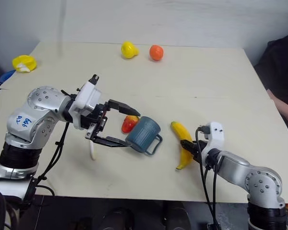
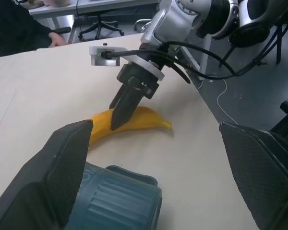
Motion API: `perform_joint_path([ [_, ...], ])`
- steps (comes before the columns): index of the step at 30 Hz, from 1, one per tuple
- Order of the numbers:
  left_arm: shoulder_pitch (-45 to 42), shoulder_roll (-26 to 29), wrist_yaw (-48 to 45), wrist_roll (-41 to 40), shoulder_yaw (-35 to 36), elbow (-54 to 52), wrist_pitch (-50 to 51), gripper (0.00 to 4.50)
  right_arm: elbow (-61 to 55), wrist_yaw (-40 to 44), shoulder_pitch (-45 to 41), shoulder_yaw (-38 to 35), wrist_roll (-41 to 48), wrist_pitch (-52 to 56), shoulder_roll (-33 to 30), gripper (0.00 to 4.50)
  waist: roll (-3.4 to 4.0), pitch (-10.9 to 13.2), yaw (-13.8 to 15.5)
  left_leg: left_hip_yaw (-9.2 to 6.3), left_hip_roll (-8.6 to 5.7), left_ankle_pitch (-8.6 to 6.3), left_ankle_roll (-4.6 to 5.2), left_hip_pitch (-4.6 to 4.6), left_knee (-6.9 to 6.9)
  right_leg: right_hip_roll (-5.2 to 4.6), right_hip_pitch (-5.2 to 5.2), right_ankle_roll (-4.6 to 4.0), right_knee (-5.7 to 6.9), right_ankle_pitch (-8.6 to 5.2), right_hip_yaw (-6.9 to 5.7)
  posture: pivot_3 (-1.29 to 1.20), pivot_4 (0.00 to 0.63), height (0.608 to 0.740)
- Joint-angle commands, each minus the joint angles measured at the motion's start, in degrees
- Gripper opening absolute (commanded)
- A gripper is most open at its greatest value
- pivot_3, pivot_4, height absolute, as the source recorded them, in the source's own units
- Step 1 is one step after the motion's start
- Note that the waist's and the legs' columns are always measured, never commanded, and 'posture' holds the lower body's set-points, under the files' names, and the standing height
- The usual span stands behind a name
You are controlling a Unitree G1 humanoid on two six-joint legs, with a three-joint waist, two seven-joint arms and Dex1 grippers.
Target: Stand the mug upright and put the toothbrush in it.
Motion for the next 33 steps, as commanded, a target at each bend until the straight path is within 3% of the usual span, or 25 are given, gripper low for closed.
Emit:
perform_joint_path([
  [1, 0.5, -0.28, -0.6, -0.14, 1.12, 0.78, -0.93, 4.5, -2.39, 1.96, 0.9, -6.88, -3.49, -2.04, -6.04, 1.67, 0.02, 0.01, 0.02, 0.0, -0.02, -0.01, 0.02, -0.02, 0.01, 0.0, 0.0, 0.02, -0.02, 0.01, 0.01, 0.0, 0.15, 0.74],
  [5, -0.97, -2.8, -1.42, 0.72, -0.89, 2.57, -2.27, 4.5, -0.61, 8.6, 8.83, -11.87, -15.91, -4.75, -15.39, 1.67, 0.03, 0.01, 0.63, -0.05, -0.02, -0.04, 0.07, -0.15, 0.02, 0.01, 0.0, 0.09, -0.2, 0.05, -0.04, 0.0, 0.15, 0.74],
  [11, -4.91, -7.57, -2.79, 3.63, -3.08, 9.11, -5.69, 4.5, 4.31, 14.0, 14.06, -15.49, -23.82, -10.81, -11.79, 1.67, 0.01, 0.0, 0.93, -0.02, -0.04, -0.06, 0.09, -0.22, 0.11, 0.08, 0.06, 0.31, -0.44, 0.22, 0.01, 0.0, 0.15, 0.74],
  [15, -6.62, -9.26, -3.4, 5.3, -3.22, 13.26, -7.93, 4.5, 4.66, 15.64, 13.77, -16.54, -26.0, -12.34, -8.86, 2.97, 0.09, -0.02, 0.54, 0.03, -0.02, -0.06, 0.1, -0.14, 0.09, 0.13, 0.12, 0.32, -0.57, 0.29, 0.11, 0.0, 0.15, 0.74],
  [19, -7.71, -9.37, -2.7, 7.06, -2.09, 17.24, -9.76, 4.5, -0.5, 17.45, 14.41, -20.53, -26.11, -10.49, -11.2, 4.35, 0.21, -0.02, 0.59, 0.02, -0.02, -0.06, 0.11, -0.16, 0.08, 0.13, 0.11, 0.32, -0.51, 0.29, 0.11, 0.0, 0.15, 0.74],
  [22, -8.86, -7.47, 1.37, 11.0, -0.98, 22.0, -10.33, 4.5, -5.41, 19.99, 15.04, -24.24, -28.08, -9.42, -16.17, 4.43, 0.21, -0.02, 0.61, 0.0, -0.03, -0.08, 0.15, -0.18, 0.09, 0.12, 0.1, 0.33, -0.52, 0.3, 0.11, 0.0, 0.15, 0.74],
  [28, -13.46, -5.33, 15.25, 20.53, -2.54, 31.64, 2.66, 4.5, -16.28, 29.95, 8.22, -29.58, -7.77, -6.76, -23.4, 4.43, 0.18, 0.0, 0.58, -0.23, -0.04, -0.11, 0.19, -0.14, 0.05, 0.29, 0.12, 0.31, -0.56, 0.32, 0.2, 0.0, 0.15, 0.74],
  [33, -15.35, -7.69, 17.3, 20.01, -3.46, 29.96, 16.16, 4.5, -22.75, 35.57, 5.72, -27.18, 10.4, -8.54, -31.73, 4.43, 0.04, 0.08, 1.34, -0.27, -0.03, -0.17, 0.22, -0.21, 0.02, 0.33, 0.11, 0.31, -0.68, 0.32, 0.17, 0.0, 0.15, 0.74],
])
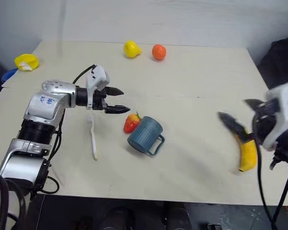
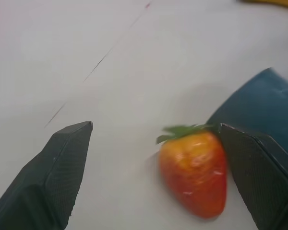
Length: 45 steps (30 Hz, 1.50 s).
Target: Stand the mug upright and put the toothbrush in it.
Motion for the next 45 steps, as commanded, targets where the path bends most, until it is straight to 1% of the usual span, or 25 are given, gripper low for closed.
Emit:
perform_joint_path([
  [1, -1.75, -0.98, 0.96, 0.14, -1.02, -2.99, 7.57, 4.5, -3.84, 2.19, -1.83, 0.79, 11.31, -2.51, -4.51, 4.43, -0.05, 0.02, 0.24, 0.0, -0.01, -0.03, 0.03, -0.04, 0.06, -0.01, 0.0, 0.02, -0.02, 0.01, 0.01, 0.0, 0.15, 0.74],
  [3, -2.06, -1.1, 2.05, 1.84, -2.29, -2.6, 8.8, 4.5, -4.52, 2.06, -2.36, 1.87, 14.44, -3.56, -6.5, 4.43, -0.18, 0.06, 0.27, -0.01, -0.02, -0.09, 0.07, -0.1, 0.13, -0.02, 0.0, 0.07, -0.06, 0.04, 0.01, 0.0, 0.15, 0.74],
  [4, -2.03, -0.94, 2.13, 2.46, -2.91, -2.44, 8.88, 4.5, -4.83, 2.57, -2.7, 2.3, 14.82, -3.96, -7.43, 4.43, -0.24, 0.09, 0.22, -0.01, -0.04, -0.1, 0.09, -0.12, 0.15, -0.03, 0.0, 0.11, -0.09, 0.06, 0.02, 0.0, 0.15, 0.74],
  [5, -2.21, -0.82, 1.36, 1.62, -3.03, -2.68, 11.84, 4.5, -4.94, 2.83, -3.03, 2.75, 14.75, -4.4, -8.13, 4.43, -0.25, 0.1, 0.17, 0.0, -0.04, -0.1, 0.09, -0.15, 0.17, -0.03, -0.01, 0.12, -0.11, 0.07, 0.03, 0.0, 0.15, 0.74],
  [7, -1.66, -0.56, 0.28, 1.43, -3.94, -4.42, 13.37, 4.5, -4.22, 2.42, -3.99, 4.29, 13.64, -5.35, -8.83, 4.43, -0.26, 0.1, 0.13, 0.02, -0.04, -0.1, 0.09, -0.16, 0.2, -0.03, -0.01, 0.16, -0.13, 0.09, 0.04, 0.0, 0.15, 0.74],
  [13, -1.54, -1.57, -0.07, 2.48, -7.64, -5.31, 17.38, 4.5, -3.56, 3.15, -2.6, 4.68, 10.53, -5.78, -7.91, 4.43, -0.26, 0.1, 0.15, 0.02, -0.03, -0.1, 0.08, -0.13, 0.22, -0.03, -0.03, 0.15, -0.05, 0.09, 0.07, 0.0, 0.15, 0.74],
  [18, -0.63, -2.65, 0.4, 3.16, -9.87, -5.47, 17.14, 4.5, -3.98, 3.27, -0.79, 3.9, 8.98, -6.26, -7.05, 4.43, -0.26, 0.1, 0.19, 0.02, -0.03, -0.1, 0.08, -0.16, 0.25, -0.03, -0.04, 0.15, -0.05, 0.09, 0.07, 0.0, 0.15, 0.74],
  [21, -0.46, -3.92, 0.88, 2.42, -9.33, -4.6, 18.11, 3.9, -4.39, 3.03, -0.2, 4.32, 7.81, -6.7, -6.54, 4.5, -0.26, 0.1, 0.18, 0.02, -0.03, -0.1, 0.08, -0.16, 0.27, -0.04, -0.04, 0.15, -0.04, 0.09, 0.07, 0.0, 0.15, 0.74],
  [22, -0.47, -4.12, 0.86, 2.29, -9.2, -4.39, 18.38, 3.52, -4.49, 2.98, -0.03, 4.43, 7.4, -6.79, -6.39, 4.5, -0.26, 0.1, 0.18, 0.02, -0.03, -0.1, 0.08, -0.17, 0.3, -0.03, -0.04, 0.15, -0.03, 0.09, 0.07, 0.0, 0.15, 0.74],
  [25, -0.74, -4.36, 1.21, 2.44, -8.89, -3.23, 18.59, 2.68, -4.66, 2.78, 0.53, 4.37, 6.87, -7.2, -5.99, 4.5, -0.26, 0.1, 0.12, 0.02, -0.03, -0.1, 0.08, -0.15, 0.3, -0.03, -0.04, 0.15, -0.01, 0.09, 0.07, 0.0, 0.15, 0.74],
  [26, -0.92, -4.26, 1.31, 2.61, -8.81, -2.54, 18.22, 2.46, -4.63, 2.69, 0.54, 4.6, 6.76, -7.46, -5.92, 4.5, -0.26, 0.1, 0.11, 0.03, -0.03, -0.1, 0.08, -0.14, 0.3, -0.03, -0.04, 0.15, 0.0, 0.09, 0.08, 0.0, 0.15, 0.74],
  [28, -1.38, -3.69, 1.9, 3.12, -8.23, -0.95, 17.49, 2.27, -4.51, 2.82, 0.41, 5.24, 6.55, -7.98, -5.76, 4.5, -0.26, 0.09, 0.1, 0.04, -0.03, -0.1, 0.08, -0.12, 0.3, -0.03, -0.04, 0.15, 0.02, 0.09, 0.1, 0.0, 0.15, 0.74],
  [30, -2.14, -2.86, 3.57, 3.76, -6.74, 1.13, 17.02, 2.24, -4.03, 3.61, -0.19, 6.53, 5.79, -8.59, -5.59, 4.5, -0.26, 0.09, 0.08, 0.04, -0.03, -0.1, 0.08, -0.1, 0.3, -0.03, -0.04, 0.15, 0.03, 0.09, 0.11, 0.0, 0.15, 0.74],
  [33, -3.97, -1.18, 7.56, 3.02, -0.91, 5.0, 17.3, 2.24, -2.5, 5.38, -2.26, 10.54, 3.39, -9.88, -5.39, 4.5, -0.26, 0.09, -0.2, 0.06, -0.02, -0.1, 0.08, -0.07, 0.31, -0.02, -0.04, 0.14, 0.06, 0.1, 0.14, 0.0, 0.15, 0.74],
  [36, -5.74, 5.55, 11.79, 2.53, 6.9, 8.23, 18.69, 2.24, -0.1, 7.71, -6.46, 16.48, 0.45, -11.12, -4.71, 4.5, -0.31, 0.12, -0.75, 0.06, 0.0, -0.1, 0.07, -0.09, 0.3, 0.0, -0.1, 0.12, 0.07, 0.11, 0.15, 0.0, 0.15, 0.74],
  [37, -5.13, 9.34, 13.29, 2.73, 9.6, 8.83, 19.34, 2.24, 0.92, 8.77, -8.24, 18.81, -0.64, -11.38, -4.21, 4.5, -0.32, 0.13, -0.94, 0.06, 0.01, -0.1, 0.07, -0.13, 0.29, 0.01, -0.16, 0.12, 0.07, 0.11, 0.15, 0.0, 0.15, 0.74],
  [38, -3.27, 13.37, 14.38, 3.27, 11.65, 8.93, 19.52, 2.24, 1.87, 10.01, -9.82, 21.05, -1.9, -11.66, -3.65, 4.5, -0.32, 0.13, -1.4, 0.06, 0.0, -0.09, 0.07, -0.18, 0.27, 0.01, -0.21, 0.12, 0.07, 0.11, 0.15, 0.0, 0.15, 0.74],
  [41, 3.33, 21.54, 16.53, 3.95, 15.72, 8.41, 20.19, 2.24, 4.35, 13.2, -13.6, 26.46, -5.51, -11.94, -1.85, 4.5, -0.31, 0.12, -1.74, 0.13, -0.05, -0.12, 0.02, -0.19, 0.14, 0.01, -0.44, 0.11, 0.09, 0.1, 0.22, 0.0, 0.15, 0.74],
  [43, 9.23, 25.47, 18.72, 4.06, 19.47, 7.65, 21.63, 2.24, 6.28, 15.49, -16.34, 30.27, -8.55, -12.13, -0.4, 4.5, -0.28, 0.12, -1.47, 0.27, -0.06, -0.14, 0.0, -0.11, 0.09, 0.01, -0.49, 0.1, 0.11, 0.1, 0.21, 0.0, 0.15, 0.74],
  [45, 13.16, 26.9, 20.65, 3.69, 22.55, 6.46, 23.23, 2.24, 7.74, 17.39, -18.31, 32.5, -10.72, -12.22, 0.8, 4.5, -0.34, 0.1, -1.0, 0.29, -0.06, -0.14, 0.0, -0.17, 0.14, 0.0, -0.54, 0.09, 0.15, 0.09, 0.21, 0.0, 0.15, 0.74],
])
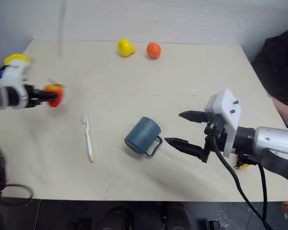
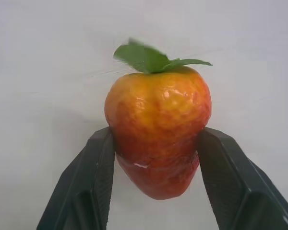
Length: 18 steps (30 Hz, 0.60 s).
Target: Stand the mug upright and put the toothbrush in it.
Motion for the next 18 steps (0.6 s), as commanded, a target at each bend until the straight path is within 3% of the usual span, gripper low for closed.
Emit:
perform_joint_path([
  [1, 5.54, 2.1, 3.43, -0.36, 5.52, -2.92, 2.68, 2.24, 1.8, 3.95, -3.4, 2.96, -3.75, -1.26, 1.94, 4.5, -0.1, -0.04, 0.96, -0.1, 0.0, 0.0, 0.0, -0.17, 0.13, 0.0, -0.06, 0.0, 0.04, 0.0, -0.02, 0.0, 0.15, 0.74],
  [7, 16.32, 1.61, 7.65, -1.61, 13.87, -5.63, 2.9, 2.24, 5.33, 10.3, -11.45, 7.14, -6.08, -0.61, 6.12, 4.5, -0.25, -0.07, 1.29, -0.1, 0.09, -0.11, -0.05, -0.44, 0.82, 0.0, -0.35, -0.09, 0.53, 0.02, 0.01, 0.0, 0.15, 0.74],
  [8, 17.02, 1.03, 8.44, -1.87, 15.0, -5.88, 2.33, 2.92, 6.01, 10.93, -12.54, 7.82, -6.74, -0.3, 6.53, 4.5, -0.25, -0.08, 1.24, -0.09, 0.1, -0.12, -0.07, -0.41, 0.83, 0.0, -0.35, -0.15, 0.61, 0.0, 0.02, 0.0, 0.15, 0.74],
  [13, 17.94, 0.65, 10.4, -2.71, 16.98, -8.56, 1.26, 4.48, 7.17, 12.69, -13.17, 8.3, -8.97, 0.53, 7.43, 4.5, -0.27, -0.09, 1.24, -0.06, 0.15, -0.17, -0.18, -0.34, 0.83, 0.01, -0.47, -0.42, 0.97, -0.16, -0.05, 0.0, 0.15, 0.74],
  [18, 14.46, 3.43, 7.9, -8.57, 23.86, -13.1, 5.18, 4.48, 7.11, 10.54, -10.06, 6.31, -9.14, 2.21, 8.11, 4.5, -0.3, -0.1, 1.22, -0.05, 0.16, -0.2, -0.22, -0.34, 0.82, 0.01, -0.49, -0.45, 0.97, -0.18, -0.07, 0.0, 0.15, 0.74],
])
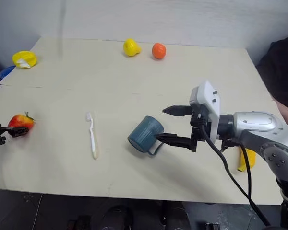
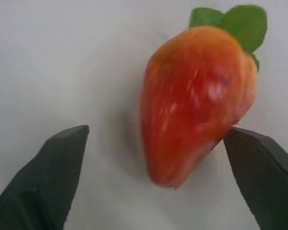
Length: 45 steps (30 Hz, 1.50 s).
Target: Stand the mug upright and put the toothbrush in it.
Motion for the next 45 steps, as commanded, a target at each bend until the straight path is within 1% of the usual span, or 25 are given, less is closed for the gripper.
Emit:
perform_joint_path([
  [1, -6.12, 3.19, -3.68, -7.65, 8.67, -7.05, 3.58, 4.48, -0.5, -3.19, 2.48, -3.5, 0.94, 1.7, 1.22, 4.5, -0.08, -0.02, 0.03, 0.01, 0.0, 0.0, 0.0, -0.01, 0.0, 0.0, 0.0, 0.0, 0.0, 0.0, 0.0, 0.0, 0.15, 0.74],
  [2, -8.4, 3.4, -5.43, -10.69, 10.25, -9.54, 4.59, 4.48, -0.58, -4.95, 3.59, -4.01, 1.49, 2.55, 1.85, 4.5, -0.22, -0.04, 0.18, -0.01, 0.01, 0.0, 0.0, -0.02, 0.01, 0.0, 0.0, 0.0, 0.0, 0.0, -0.02, 0.0, 0.15, 0.74],
  [4, -12.45, 2.93, -9.2, -16.99, 11.21, -15.28, 6.43, 4.48, -1.56, -8.33, 5.83, -4.6, 2.11, 3.97, 3.32, 4.5, -0.4, -0.13, 0.3, -0.08, 0.02, 0.0, 0.0, -0.07, 0.08, 0.0, 0.01, 0.0, 0.04, 0.0, -0.06, 0.0, 0.15, 0.74],
  [6, -16.07, 1.08, -14.96, -26.38, 9.4, -24.22, 9.34, 4.48, -2.75, -13.69, 8.49, -4.93, 2.96, 5.79, 5.54, 4.5, -0.45, -0.16, 0.29, -0.06, -0.01, -0.02, -0.03, -0.04, 0.09, -0.02, 0.03, 0.0, 0.04, 0.0, -0.04, 0.0, 0.15, 0.74],
  [8, -15.35, 0.22, -19.87, -32.28, 6.51, -31.31, 10.02, 4.48, -2.62, -19.74, 9.68, -5.64, 5.4, 8.32, 7.87, 4.5, -0.37, -0.19, 0.1, -0.04, -0.03, -0.05, -0.06, -0.01, 0.1, -0.04, 0.05, 0.0, 0.08, 0.0, -0.03, 0.0, 0.15, 0.74],
  [11, -9.45, 1.34, -29.16, -36.65, -0.8, -42.16, 5.16, 4.48, -0.87, -31.93, 11.41, -6.95, 12.33, 12.08, 12.13, 4.5, -0.05, -0.29, -0.54, 0.1, -0.03, -0.07, -0.1, 0.15, 0.04, -0.05, 0.04, -0.07, 0.13, -0.04, 0.0, 0.0, 0.15, 0.74],
  [14, -4.73, 4.19, -37.63, -35.51, -7.69, -47.49, -2.54, 4.48, 1.99, -45.46, 13.42, -6.98, 21.17, 13.22, 16.39, 4.5, -0.03, -0.26, -1.38, 0.02, 0.1, 0.06, -0.33, 0.17, 0.01, 0.08, 0.01, -0.24, 0.27, -0.14, -0.01, 0.0, 0.15, 0.74],
  [16, -2.44, 6.77, -42.37, -31.62, -11.99, -47.34, -9.19, 4.5, 3.01, -50.97, 14.81, -6.18, 26.87, 12.89, 17.75, 4.14, 0.02, -0.23, -1.6, -0.01, 0.19, 0.09, -0.46, 0.19, 0.01, 0.24, -0.04, -0.35, 0.37, -0.2, 0.02, 0.0, 0.15, 0.74],
  [18, -1.59, 8.49, -45.22, -28.33, -15.27, -45.41, -14.44, 4.5, 3.16, -52.81, 15.26, -4.87, 31.02, 13.06, 17.64, 3.64, 0.19, -0.14, -1.49, -0.03, 0.2, 0.08, -0.49, 0.31, -0.04, 0.3, -0.03, -0.44, 0.45, -0.26, 0.08, 0.0, 0.15, 0.74],
  [19, -1.54, 8.97, -46.35, -27.48, -16.27, -44.42, -16.27, 4.5, 3.82, -54.59, 15.09, -4.13, 32.85, 12.82, 17.81, 3.22, 0.28, -0.13, -1.43, -0.01, 0.19, 0.08, -0.49, 0.36, -0.08, 0.32, -0.03, -0.46, 0.45, -0.27, 0.13, 0.0, 0.15, 0.74],
  [21, -2.19, 9.57, -48.2, -26.17, -18.06, -42.95, -18.93, 4.5, 6.21, -59.42, 14.18, -2.19, 36.38, 11.8, 18.72, 2.6, 0.3, -0.13, -1.37, -0.01, 0.19, 0.08, -0.49, 0.4, -0.08, 0.35, -0.02, -0.46, 0.45, -0.27, 0.17, 0.0, 0.15, 0.74],
  [24, -4.79, 9.05, -49.67, -25.03, -20.76, -41.66, -21.16, 4.5, 9.65, -65.42, 12.4, 0.79, 39.91, 10.33, 20.53, 2.6, 0.29, -0.13, -1.39, -0.01, 0.19, 0.06, -0.45, 0.38, -0.06, 0.35, 0.0, -0.45, 0.42, -0.27, 0.19, 0.0, 0.15, 0.74],
  [28, -8.12, 7.61, -49.8, -24.5, -23.49, -41.22, -21.64, 4.5, 13.45, -70.95, 10.47, 3.57, 46.55, 8.87, 21.14, 2.6, 0.3, -0.13, -1.24, -0.09, 0.19, 0.03, -0.39, 0.25, -0.04, 0.34, -0.01, -0.44, 0.35, -0.26, 0.17, 0.0, 0.15, 0.74],
  [30, -9.19, 6.9, -49.92, -24.72, -24.29, -41.07, -21.51, 4.5, 16.38, -73.95, 9.33, 5.54, 48.15, 8.28, 22.02, 2.6, 0.3, -0.13, -1.27, -0.08, 0.19, 0.01, -0.37, 0.19, -0.02, 0.34, -0.02, -0.41, 0.27, -0.24, 0.17, 0.0, 0.15, 0.74],
  [34, -10.73, 5.72, -49.25, -23.85, -25.69, -40.62, -21.5, 4.5, 20.53, -75.69, 6.5, 8.31, 48.08, 8.66, 23.53, 2.6, 0.29, -0.14, -1.52, -0.11, 0.19, 0.02, -0.37, 0.14, 0.01, 0.35, -0.02, -0.36, 0.24, -0.21, 0.16, 0.0, 0.15, 0.74],
  [37, -11.28, 5.09, -49.33, -24.0, -26.09, -40.75, -21.49, 4.5, 24.83, -74.84, 2.79, 10.3, 45.4, 10.35, 25.19, 2.6, 0.28, -0.15, -1.8, -0.11, 0.25, 0.02, -0.37, 0.17, 0.03, 0.4, -0.02, -0.35, 0.26, -0.21, 0.16, 0.0, 0.15, 0.74],
  [39, -11.53, 4.75, -49.31, -23.94, -26.2, -40.75, -21.48, 4.5, 27.03, -71.07, -0.16, 12.87, 39.25, 13.57, 25.38, 2.6, 0.29, -0.15, -1.94, -0.12, 0.26, 0.02, -0.37, 0.19, 0.02, 0.4, -0.02, -0.36, 0.3, -0.21, 0.17, 0.0, 0.15, 0.74],
  [42, -11.81, 4.37, -49.2, -23.53, -26.36, -40.62, -21.6, 4.5, 29.63, -66.38, -2.65, 15.17, 31.42, 16.2, 26.33, 1.99, 0.25, -0.18, -2.15, -0.14, 0.28, 0.02, -0.37, 0.17, 0.04, 0.41, -0.02, -0.36, 0.3, -0.21, 0.16, 0.0, 0.15, 0.74],
  [45, -12.08, 4.16, -49.07, -23.42, -26.35, -40.5, -21.42, 4.5, 29.58, -61.46, -3.79, 16.82, 24.58, 18.85, 26.57, 1.03, 0.24, -0.2, -2.46, -0.14, 0.28, 0.02, -0.37, 0.16, 0.03, 0.41, -0.02, -0.37, 0.29, -0.22, 0.16, 0.0, 0.15, 0.74],
])
